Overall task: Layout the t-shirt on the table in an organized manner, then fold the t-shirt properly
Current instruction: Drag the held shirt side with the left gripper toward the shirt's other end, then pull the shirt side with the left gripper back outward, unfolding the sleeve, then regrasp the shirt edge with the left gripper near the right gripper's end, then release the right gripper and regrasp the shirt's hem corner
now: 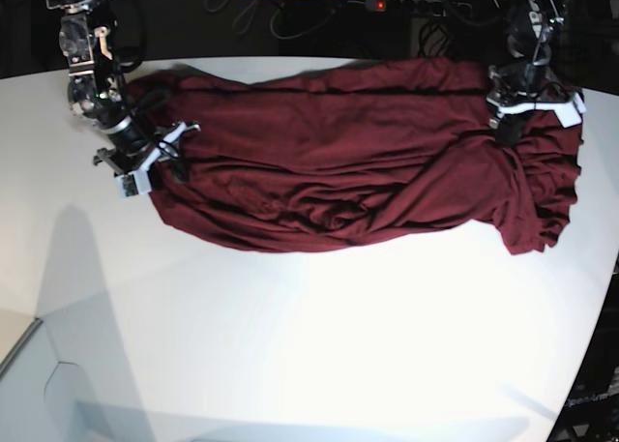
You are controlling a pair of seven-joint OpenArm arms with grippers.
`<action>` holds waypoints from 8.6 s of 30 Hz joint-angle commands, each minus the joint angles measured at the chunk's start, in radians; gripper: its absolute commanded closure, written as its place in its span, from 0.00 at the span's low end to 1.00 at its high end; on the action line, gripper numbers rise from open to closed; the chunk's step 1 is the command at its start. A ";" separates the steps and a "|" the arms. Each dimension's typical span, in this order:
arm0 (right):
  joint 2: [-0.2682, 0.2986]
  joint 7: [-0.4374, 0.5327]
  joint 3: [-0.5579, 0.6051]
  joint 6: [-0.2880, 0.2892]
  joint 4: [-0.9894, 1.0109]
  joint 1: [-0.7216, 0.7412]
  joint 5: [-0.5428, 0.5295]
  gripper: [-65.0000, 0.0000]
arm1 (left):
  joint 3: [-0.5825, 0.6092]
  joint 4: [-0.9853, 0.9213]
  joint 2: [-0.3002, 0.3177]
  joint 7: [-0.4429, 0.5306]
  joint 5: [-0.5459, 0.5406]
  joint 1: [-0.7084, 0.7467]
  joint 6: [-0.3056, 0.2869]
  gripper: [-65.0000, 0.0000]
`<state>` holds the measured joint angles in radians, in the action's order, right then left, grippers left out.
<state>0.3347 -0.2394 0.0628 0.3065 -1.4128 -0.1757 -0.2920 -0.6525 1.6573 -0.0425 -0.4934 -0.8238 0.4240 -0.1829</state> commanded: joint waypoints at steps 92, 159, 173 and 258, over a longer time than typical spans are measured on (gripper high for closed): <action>0.033 -0.011 -0.004 -0.002 -0.006 0.025 0.003 0.57 | 0.052 -0.831 0.329 0.324 0.395 -0.996 -0.007 1.00; -0.033 -0.013 -0.156 -0.002 -0.067 0.137 0.001 0.57 | 0.052 -0.828 0.295 0.193 0.307 -0.729 0.001 1.00; -0.056 -0.074 0.157 -0.002 0.181 0.387 0.001 0.57 | 0.050 -0.857 0.336 0.193 0.320 -0.742 0.003 1.00; -0.096 0.360 0.466 -0.281 1.131 0.957 0.001 0.98 | 0.230 -0.782 0.240 0.192 0.289 -0.874 0.003 1.00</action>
<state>0.2325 0.0952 0.5323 0.0360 -0.2691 0.7471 -0.2916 -0.4187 0.8593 0.1928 -0.3141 -0.5301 -0.4297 -0.1711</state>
